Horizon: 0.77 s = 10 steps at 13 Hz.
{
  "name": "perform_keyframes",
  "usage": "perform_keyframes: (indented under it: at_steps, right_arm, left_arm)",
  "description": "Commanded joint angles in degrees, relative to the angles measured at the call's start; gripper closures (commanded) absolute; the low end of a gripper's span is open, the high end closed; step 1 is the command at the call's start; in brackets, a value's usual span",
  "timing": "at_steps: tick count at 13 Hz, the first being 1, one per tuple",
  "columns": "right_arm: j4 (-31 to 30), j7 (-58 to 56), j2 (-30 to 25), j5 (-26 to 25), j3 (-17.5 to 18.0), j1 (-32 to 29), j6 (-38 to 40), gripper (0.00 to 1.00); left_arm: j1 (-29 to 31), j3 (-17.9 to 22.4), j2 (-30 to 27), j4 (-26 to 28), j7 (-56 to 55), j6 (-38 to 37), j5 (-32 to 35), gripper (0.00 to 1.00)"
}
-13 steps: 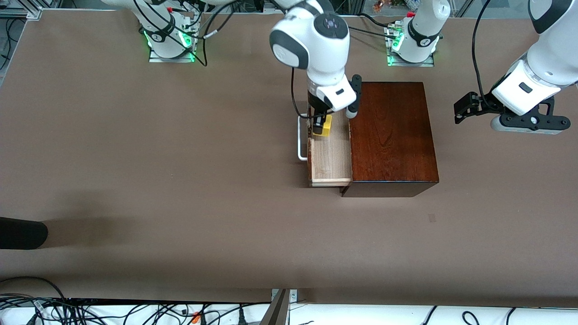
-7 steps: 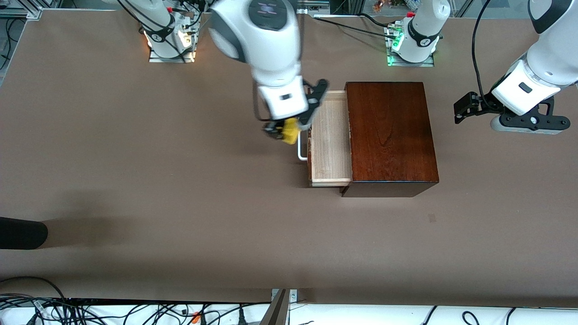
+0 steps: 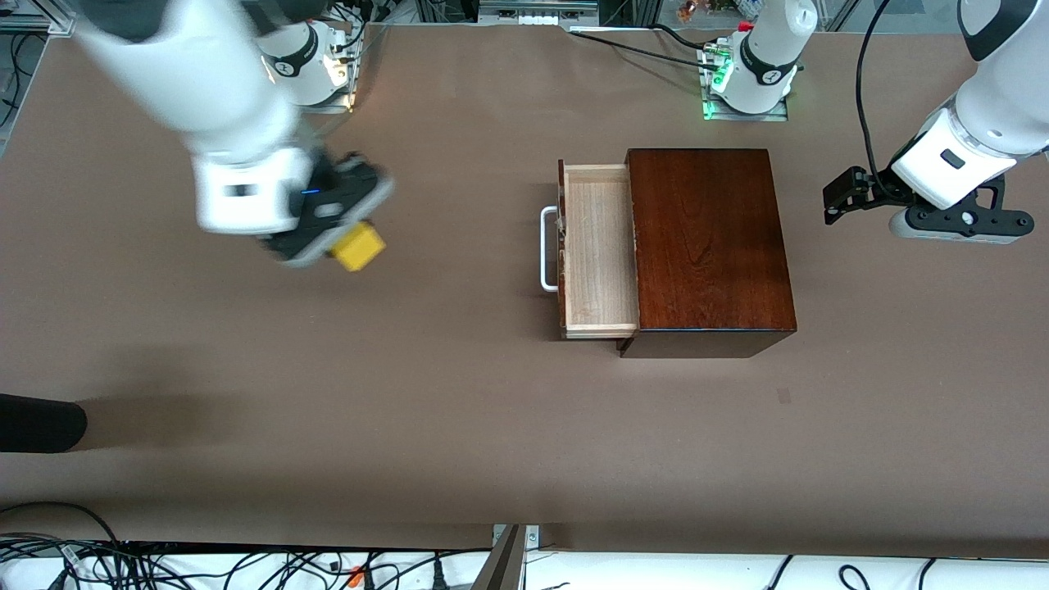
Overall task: Open drawer, take yellow block, close drawer
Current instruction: 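Lift the yellow cube out of the drawer with the right gripper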
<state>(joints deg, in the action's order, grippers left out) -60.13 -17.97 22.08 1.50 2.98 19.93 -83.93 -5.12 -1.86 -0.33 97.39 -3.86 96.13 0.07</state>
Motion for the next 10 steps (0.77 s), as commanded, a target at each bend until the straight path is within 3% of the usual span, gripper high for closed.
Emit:
perform_keyframes:
  at_steps: [1, 4, 10]
  right_arm:
    - [-14.81, 0.92, -10.11, 3.16, -1.91, -5.93, -1.23, 1.00]
    - [-26.40, 0.75, -14.16, 3.43, -4.82, -9.89, -4.72, 1.00]
    - [-45.14, 2.68, -14.44, 2.46, -6.85, -12.80, -23.62, 1.00]
  left_arm:
    - [0.38, -0.51, -0.81, -0.01, 0.08, -0.60, 0.90, 0.00]
    - [0.38, -0.43, -0.81, -0.01, 0.17, -0.60, 0.90, 0.00]
    - [0.29, -0.51, -0.81, -0.01, 0.08, -0.60, 0.90, 0.00]
